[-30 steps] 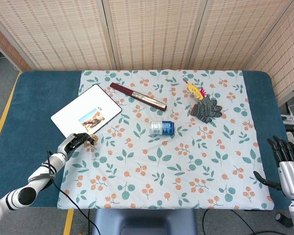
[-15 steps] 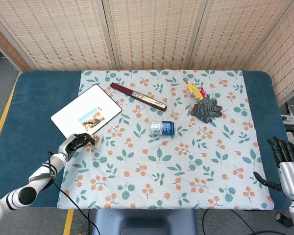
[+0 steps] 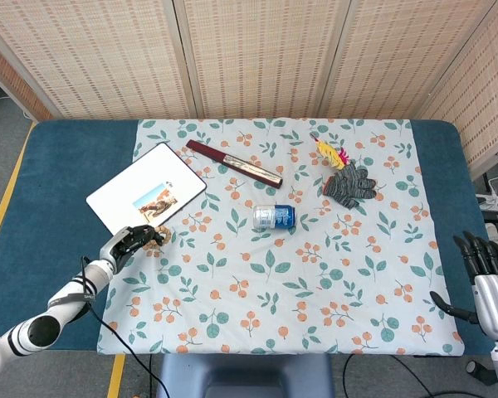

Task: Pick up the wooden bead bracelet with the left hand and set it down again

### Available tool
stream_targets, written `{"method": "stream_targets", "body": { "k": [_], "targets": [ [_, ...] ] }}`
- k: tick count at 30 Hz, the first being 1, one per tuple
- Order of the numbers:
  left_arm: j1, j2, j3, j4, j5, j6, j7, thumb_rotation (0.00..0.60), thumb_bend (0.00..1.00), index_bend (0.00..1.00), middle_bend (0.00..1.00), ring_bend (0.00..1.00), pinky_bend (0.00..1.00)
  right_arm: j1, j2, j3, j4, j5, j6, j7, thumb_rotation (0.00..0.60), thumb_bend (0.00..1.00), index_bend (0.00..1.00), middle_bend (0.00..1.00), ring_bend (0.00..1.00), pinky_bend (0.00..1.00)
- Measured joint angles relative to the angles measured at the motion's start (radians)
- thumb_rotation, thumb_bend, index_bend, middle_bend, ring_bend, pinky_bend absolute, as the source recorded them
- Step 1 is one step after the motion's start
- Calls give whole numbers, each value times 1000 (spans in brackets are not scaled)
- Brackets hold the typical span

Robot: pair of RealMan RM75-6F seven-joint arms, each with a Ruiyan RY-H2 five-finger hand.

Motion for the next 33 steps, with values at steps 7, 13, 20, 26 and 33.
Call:
{"method": "stream_targets", "body": {
  "k": [7, 13, 20, 26, 33],
  "targets": [
    [16, -15, -26, 10, 35, -27, -17, 388, 1000, 472, 509, 230, 0, 0, 1, 2, 4, 1, 2, 4, 445, 140, 0, 0, 0, 0],
    [22, -19, -38, 15, 64, -50, -15, 574, 1000, 472, 509, 228, 0, -1, 0, 3, 5, 1, 5, 3, 446, 140, 0, 0, 0, 0],
    [34, -22, -52, 10, 101, -56, -5, 600, 1000, 472, 511, 230, 0, -4, 0, 6, 5, 3, 12, 4, 446, 140, 0, 0, 0, 0],
    [44, -29, -50, 12, 142, -27, 16, 600, 1000, 472, 514, 245, 0, -6, 2, 5, 4, 0, 14, 7, 447, 140, 0, 0, 0, 0],
    [49, -38, -22, 30, 195, 58, 76, 600, 1000, 381, 465, 208, 0, -6, 2, 4, 5, -5, 15, 7, 445, 140, 0, 0, 0, 0]
  ]
}}
